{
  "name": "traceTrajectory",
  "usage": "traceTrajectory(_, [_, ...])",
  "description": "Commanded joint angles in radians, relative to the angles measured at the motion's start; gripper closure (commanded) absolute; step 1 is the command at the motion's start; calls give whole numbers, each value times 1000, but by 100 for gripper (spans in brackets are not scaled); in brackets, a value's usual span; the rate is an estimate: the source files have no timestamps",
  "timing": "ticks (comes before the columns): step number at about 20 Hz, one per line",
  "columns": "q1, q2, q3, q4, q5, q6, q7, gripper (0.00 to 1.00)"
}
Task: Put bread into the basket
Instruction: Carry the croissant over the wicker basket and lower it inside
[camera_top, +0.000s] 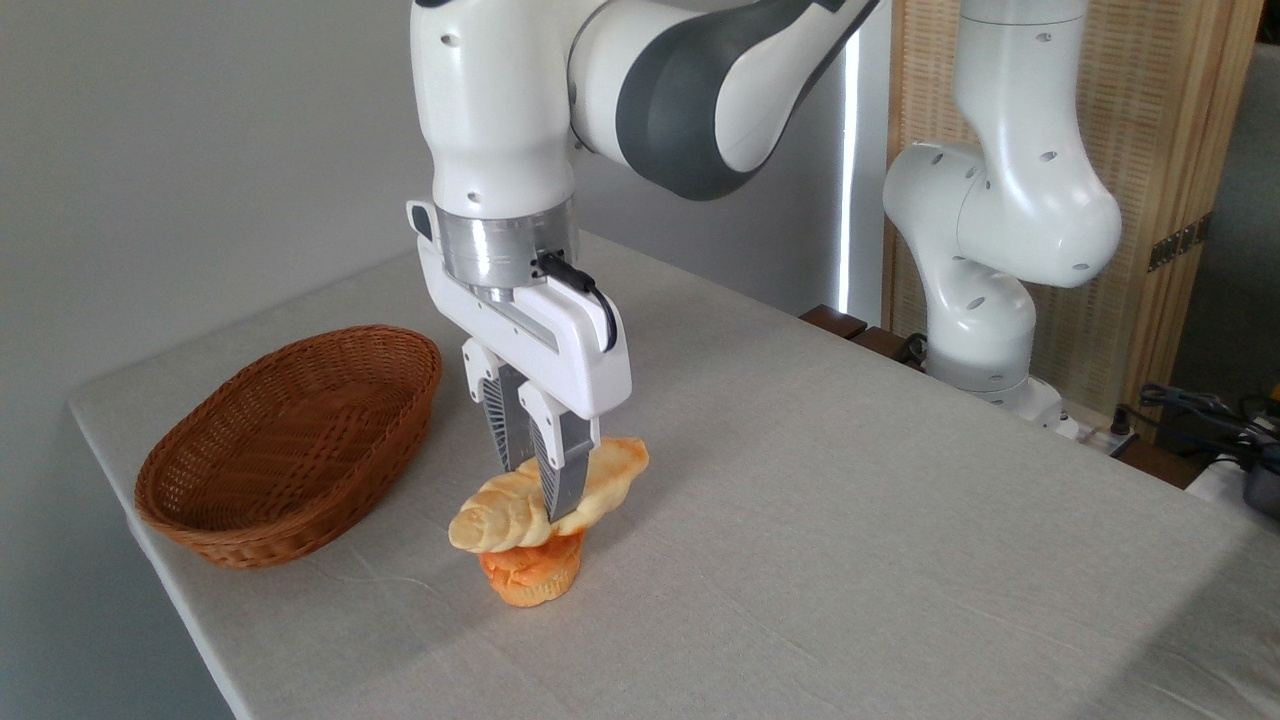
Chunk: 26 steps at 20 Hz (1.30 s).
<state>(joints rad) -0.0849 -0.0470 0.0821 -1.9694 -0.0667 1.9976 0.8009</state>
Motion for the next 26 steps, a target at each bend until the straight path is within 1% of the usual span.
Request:
traceTrajectory(1, [-10, -5, -12, 21, -19, -28, -43, 52])
traceTrajectory(3, [-13, 1, -50, 50, -30, -28, -96, 52])
traceTrajectory(5, [-13, 6, -70, 70, -74, -28, -170, 52])
traceTrajectory(8, [-13, 12, -128, 96, -111, -28, -285, 52])
traceTrajectory(10, [-13, 28, -171, 106, -154, -11, -371, 53])
traceTrajectory(13, [-13, 84, -237, 156, -183, -2, -487, 53])
traceTrajectory(16, [-13, 165, -295, 213, -188, 6, -629, 53])
traceTrajectory(17, [-13, 182, -309, 221, -189, 21, -661, 53])
traceTrajectory(18, [-13, 196, -318, 221, -203, 58, -695, 53])
traceTrajectory(19, [-13, 209, -318, 221, -231, 113, -731, 52])
traceTrajectory(20, [-13, 222, -318, 221, -255, 165, -771, 48])
traceTrajectory(21, [-13, 229, -320, 221, -268, 203, -810, 47])
traceTrajectory(23, [-13, 243, -323, 221, -269, 269, -848, 45])
traceTrajectory(24, [-13, 252, -337, 221, -269, 291, -850, 45])
traceTrajectory(25, [-13, 262, -347, 221, -268, 302, -850, 41])
traceTrajectory(26, [-13, 271, -351, 221, -268, 309, -850, 29])
